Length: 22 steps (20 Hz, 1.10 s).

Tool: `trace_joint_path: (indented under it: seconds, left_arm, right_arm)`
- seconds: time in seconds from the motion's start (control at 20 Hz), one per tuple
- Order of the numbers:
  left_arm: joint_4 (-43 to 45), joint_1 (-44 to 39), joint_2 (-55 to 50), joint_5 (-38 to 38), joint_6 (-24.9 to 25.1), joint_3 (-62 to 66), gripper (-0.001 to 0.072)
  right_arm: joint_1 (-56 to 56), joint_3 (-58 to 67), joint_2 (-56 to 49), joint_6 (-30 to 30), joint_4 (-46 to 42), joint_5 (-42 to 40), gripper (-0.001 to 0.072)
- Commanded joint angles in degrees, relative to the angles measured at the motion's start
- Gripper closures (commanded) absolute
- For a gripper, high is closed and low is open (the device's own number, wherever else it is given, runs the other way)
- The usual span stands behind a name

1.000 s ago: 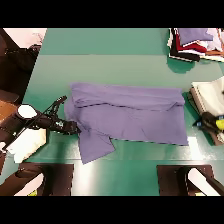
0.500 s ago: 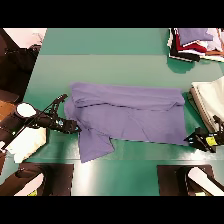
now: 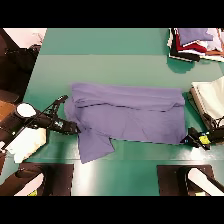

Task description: Fold the shirts.

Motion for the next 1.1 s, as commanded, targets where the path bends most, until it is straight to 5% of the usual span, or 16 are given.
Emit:
trace_joint_path:
  seconds: [0.0,0.2,0.4,0.65,1.05]
  left_arm:
    - [5.18,-0.02,2.49,-4.61,-2.21,0.04,0.0686]
    - [14.62,-0.02,15.78,-12.72,-10.05,0.04,0.0686]
    - [9.44,-0.02,22.51,-19.30,-11.63,0.17,0.0685]
    - [10.01,-0.02,18.18,-7.80,-9.92,6.78,0.0685]
    - [12.41,0.20,-6.16,5.35,-6.62,20.79,0.0684]
  right_arm:
    - [0.70,1.27,6.75,1.05,-1.99,4.50,0.0697]
    - [0.70,6.54,16.96,2.84,-8.24,11.37,0.0697]
    - [0.76,11.04,23.26,3.10,-8.13,13.03,0.0697]
    - [6.93,16.52,16.44,3.56,-4.59,9.84,0.0697]
    - [19.34,33.29,-7.39,6.10,-3.89,3.06,0.0697]
